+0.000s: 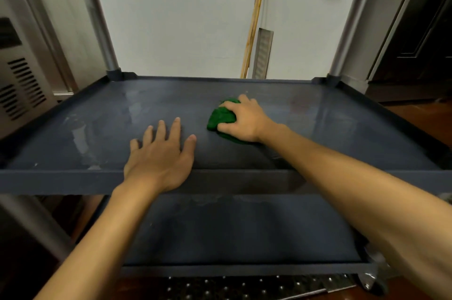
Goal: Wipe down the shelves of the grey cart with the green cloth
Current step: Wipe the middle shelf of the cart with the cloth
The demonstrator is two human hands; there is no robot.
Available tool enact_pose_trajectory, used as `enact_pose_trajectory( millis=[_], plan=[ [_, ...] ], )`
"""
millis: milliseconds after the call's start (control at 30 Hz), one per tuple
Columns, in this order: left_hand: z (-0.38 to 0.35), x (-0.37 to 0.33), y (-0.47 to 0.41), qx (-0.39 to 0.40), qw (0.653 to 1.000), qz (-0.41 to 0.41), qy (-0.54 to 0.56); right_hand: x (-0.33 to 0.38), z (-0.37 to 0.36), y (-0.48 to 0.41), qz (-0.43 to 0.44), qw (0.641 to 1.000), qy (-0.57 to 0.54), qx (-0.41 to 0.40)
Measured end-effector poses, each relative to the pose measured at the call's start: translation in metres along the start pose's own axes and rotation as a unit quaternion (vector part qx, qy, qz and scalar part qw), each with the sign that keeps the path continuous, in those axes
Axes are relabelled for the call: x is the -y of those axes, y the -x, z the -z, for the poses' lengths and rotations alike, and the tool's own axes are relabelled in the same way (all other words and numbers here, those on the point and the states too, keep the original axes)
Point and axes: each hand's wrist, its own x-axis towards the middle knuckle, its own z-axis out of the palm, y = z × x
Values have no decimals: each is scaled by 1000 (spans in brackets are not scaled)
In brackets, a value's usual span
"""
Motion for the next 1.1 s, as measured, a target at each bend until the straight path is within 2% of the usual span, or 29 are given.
enact_pose_trajectory(
  millis=[167, 267, 433, 633, 700, 833, 900, 1000, 1033, 1100],
  plan=[
    [2, 6, 6, 7, 1000, 18, -4, -15, 18, 59, 109, 992, -60, -1],
    [2, 5, 10, 35, 999, 20, -19, -44, 29, 84, 124, 989, -79, -6],
    [3, -3, 16, 59, 997, -2, -49, -94, 40, 89, 48, 996, -61, -48],
    [7, -8, 22, 78, 992, -65, -80, -124, 37, 39, -50, 998, 16, -39],
    [5, -11, 25, 58, 994, -72, -59, -129, 33, 13, -93, 993, 51, -42],
    [-1, -10, 23, 24, 996, -84, -5, -124, 23, -37, -121, 988, 89, -47],
    [-2, -7, 21, 28, 996, -87, 7, -116, 27, -55, -151, 987, -5, -50],
    [-4, -4, 19, 31, 996, -88, 15, -107, 43, -71, -189, 957, -217, -43],
    [-4, -4, 19, 31, 996, -88, 16, -105, 47, -72, -182, 933, -310, -32],
    [-5, -4, 19, 23, 996, -87, 14, -96, 52, -66, -155, 837, -525, 17]
  ],
)
